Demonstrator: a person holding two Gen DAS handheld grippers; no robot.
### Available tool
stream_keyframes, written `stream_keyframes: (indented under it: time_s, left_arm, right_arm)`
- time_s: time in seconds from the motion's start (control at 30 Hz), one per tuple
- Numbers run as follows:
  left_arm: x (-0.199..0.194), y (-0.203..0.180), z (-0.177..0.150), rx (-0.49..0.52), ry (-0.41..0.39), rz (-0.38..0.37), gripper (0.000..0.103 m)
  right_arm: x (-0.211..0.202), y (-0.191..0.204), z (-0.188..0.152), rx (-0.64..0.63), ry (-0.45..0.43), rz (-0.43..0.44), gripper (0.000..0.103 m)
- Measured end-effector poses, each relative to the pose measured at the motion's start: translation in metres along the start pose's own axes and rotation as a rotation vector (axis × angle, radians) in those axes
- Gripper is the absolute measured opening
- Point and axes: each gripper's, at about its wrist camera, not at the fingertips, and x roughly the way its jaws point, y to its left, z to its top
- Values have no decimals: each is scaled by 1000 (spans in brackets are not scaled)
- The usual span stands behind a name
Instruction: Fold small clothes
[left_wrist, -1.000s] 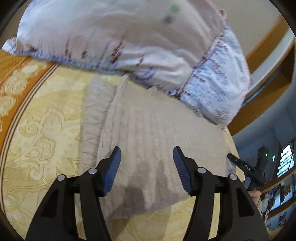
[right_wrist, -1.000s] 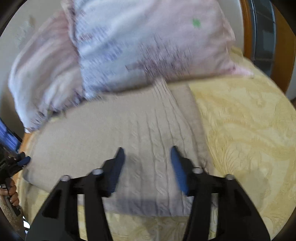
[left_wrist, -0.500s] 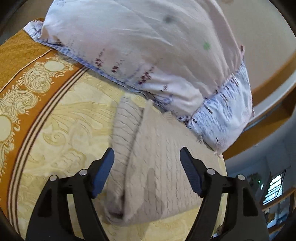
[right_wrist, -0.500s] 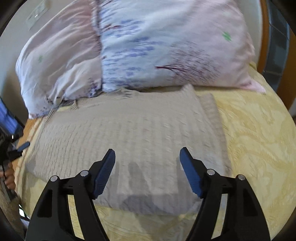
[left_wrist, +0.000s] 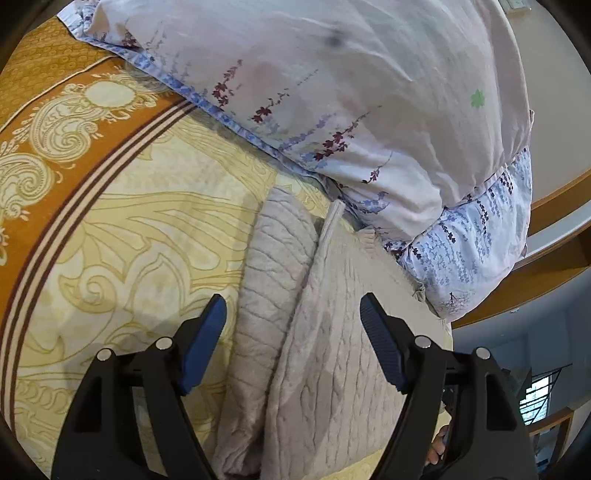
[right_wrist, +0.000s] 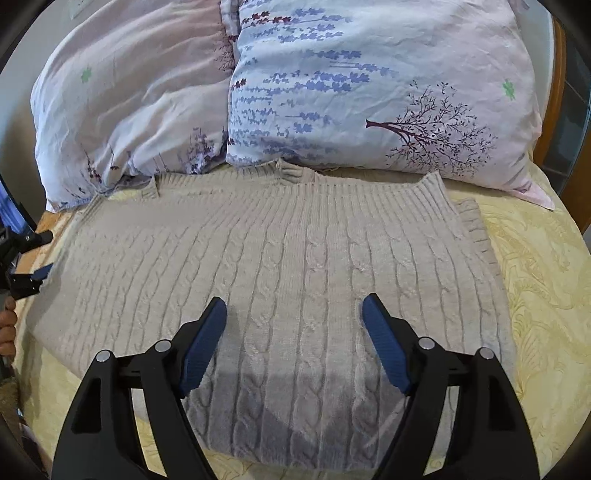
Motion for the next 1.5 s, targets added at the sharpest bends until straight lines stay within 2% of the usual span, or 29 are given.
stream_keyframes:
  time_s: [0.3, 0.47, 0.53, 0.7, 0.9, 1.0, 1.1, 1.2, 1.3, 1.4, 1.5]
  left_arm:
    - [11, -5, 0, -29, 13, -52, 74]
    - [18, -9, 0, -38, 19, -51, 66]
    - [20, -10, -1, -43, 23, -56, 59]
    - [26, -10, -2, -75, 37, -88, 43]
    - [28, -9, -2, -93, 36, -82, 39]
    - [27, -6, -3, -121, 34, -89, 25]
    - [21, -13, -4, -138, 20, -129, 21]
    - [15, -35, -4, -113, 1, -169, 19]
    - [14, -63, -6, -92, -12, -225, 18]
    - [21, -93, -11, -79, -11, -297, 17]
    - [41, -129, -19, -68, 12, -368, 16]
  right_arm:
    - [3, 1, -2, -21, -20, -6, 83]
    - [3, 1, -3, -22, -27, 1, 84]
    - [4, 2, -4, -24, -29, 7, 88]
    - [6, 5, -4, -39, -32, -1, 90]
    - [6, 5, -5, -37, -33, 4, 90]
    - [6, 5, -6, -34, -32, 8, 90]
    - [0, -4, -5, 24, -38, 66, 90]
    - [-10, -23, -2, 134, -51, 177, 90]
    - [-23, -46, -1, 221, -74, 243, 90]
    - [-32, -59, -1, 245, -96, 278, 90]
    - [-38, -73, 0, 284, -100, 370, 90]
